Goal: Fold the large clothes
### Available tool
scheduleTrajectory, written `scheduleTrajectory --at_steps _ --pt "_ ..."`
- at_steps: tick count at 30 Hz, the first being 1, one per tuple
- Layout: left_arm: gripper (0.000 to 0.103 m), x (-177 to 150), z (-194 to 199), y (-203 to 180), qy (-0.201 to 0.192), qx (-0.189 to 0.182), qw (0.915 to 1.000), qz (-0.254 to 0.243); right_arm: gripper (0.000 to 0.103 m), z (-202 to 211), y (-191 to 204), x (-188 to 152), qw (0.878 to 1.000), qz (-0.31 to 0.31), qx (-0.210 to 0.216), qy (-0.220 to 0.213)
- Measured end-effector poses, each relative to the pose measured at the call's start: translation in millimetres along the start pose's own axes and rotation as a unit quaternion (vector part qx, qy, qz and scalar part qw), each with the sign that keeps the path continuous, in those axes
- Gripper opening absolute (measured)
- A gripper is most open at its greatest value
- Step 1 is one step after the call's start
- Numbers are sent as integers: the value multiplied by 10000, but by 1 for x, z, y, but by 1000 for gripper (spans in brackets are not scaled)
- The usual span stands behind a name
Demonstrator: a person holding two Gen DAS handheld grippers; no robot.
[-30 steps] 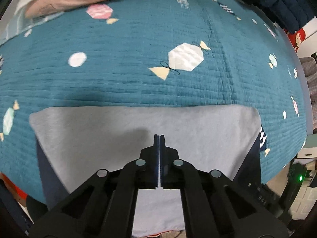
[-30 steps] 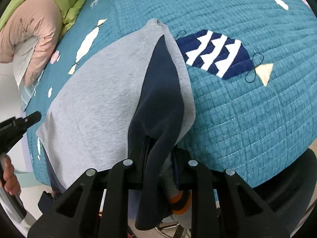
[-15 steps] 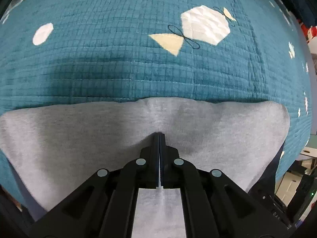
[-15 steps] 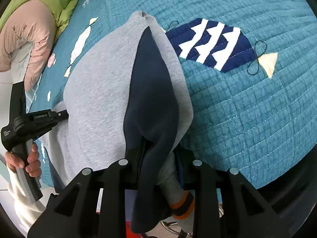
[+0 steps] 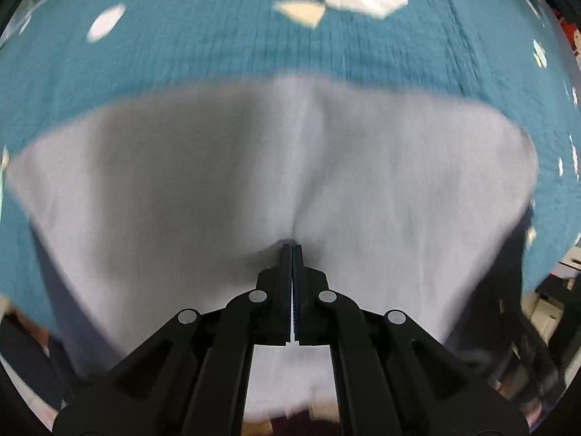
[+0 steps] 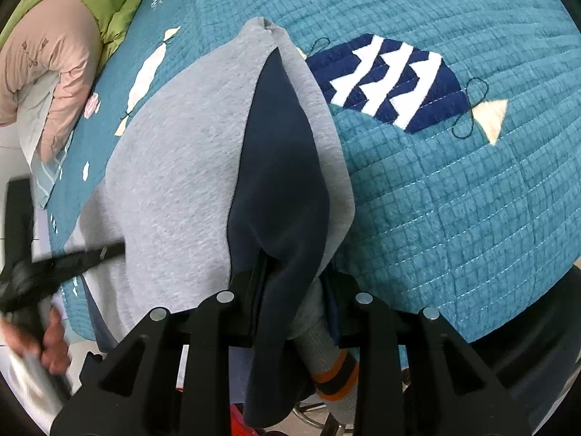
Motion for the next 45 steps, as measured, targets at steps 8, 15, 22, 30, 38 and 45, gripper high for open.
scheduleTrajectory --at_steps 8,15,22,30,38,45 --pt "1 -42 -23 13 54 -135 9993 345 28 -1 1 0 9999 81 -55 -38" --pt "0 -100 -3 7 511 99 9986 -98 28 0 -1 1 10000 47 -74 -13" --pt "1 -119 -5 12 462 214 9986 114 28 1 1 0 9998 104 -140 13" --pt "0 -102 -4 24 598 129 9980 176 29 -1 0 0 9999 55 -103 -18" --pt "0 56 57 7 -663 -18 9978 32 29 1 -1 0 10000 -10 -30 14" --pt "0 152 29 3 -689 269 9970 233 29 1 0 0 9999 -57 -49 107"
Point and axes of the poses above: each gripper's, at about its wrist camera, not at the fingertips, and z roughly against the way its jaws point, y to its left, x to its top, the point moved 9 cm from there along -z, roughly the way its jaws point, and after that the axes turned 13 degrees about -y, right-handed, at the moved point
